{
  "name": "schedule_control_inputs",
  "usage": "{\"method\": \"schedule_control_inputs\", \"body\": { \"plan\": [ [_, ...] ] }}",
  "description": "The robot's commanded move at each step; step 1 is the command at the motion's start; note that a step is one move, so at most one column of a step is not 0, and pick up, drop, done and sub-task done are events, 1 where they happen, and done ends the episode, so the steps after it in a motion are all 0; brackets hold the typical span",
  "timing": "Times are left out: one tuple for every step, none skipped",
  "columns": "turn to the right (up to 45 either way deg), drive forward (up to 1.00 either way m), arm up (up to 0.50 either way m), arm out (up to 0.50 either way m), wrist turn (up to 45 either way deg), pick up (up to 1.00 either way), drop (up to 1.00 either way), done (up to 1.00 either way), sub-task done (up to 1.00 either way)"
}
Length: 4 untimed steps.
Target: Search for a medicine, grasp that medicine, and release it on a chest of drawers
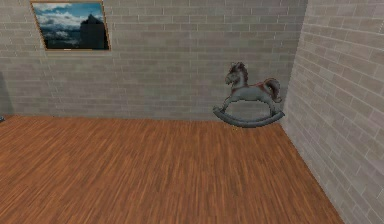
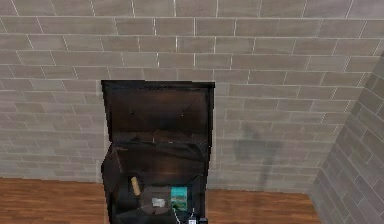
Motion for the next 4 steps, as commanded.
{"method": "schedule_control_inputs", "body": {
  "plan": [
    [0.0,0.00,0.00,0.00,0.0,1.00,0.00,0.00,0.00],
    [0.0,0.00,0.10,0.00,0.0,0.00,0.00,0.00,0.00],
    [0.0,0.00,0.50,0.00,0.0,0.00,0.00,0.00,0.00],
    [0.0,0.00,0.14,0.00,0.0,0.00,0.00,0.00,0.00]
  ]
}}
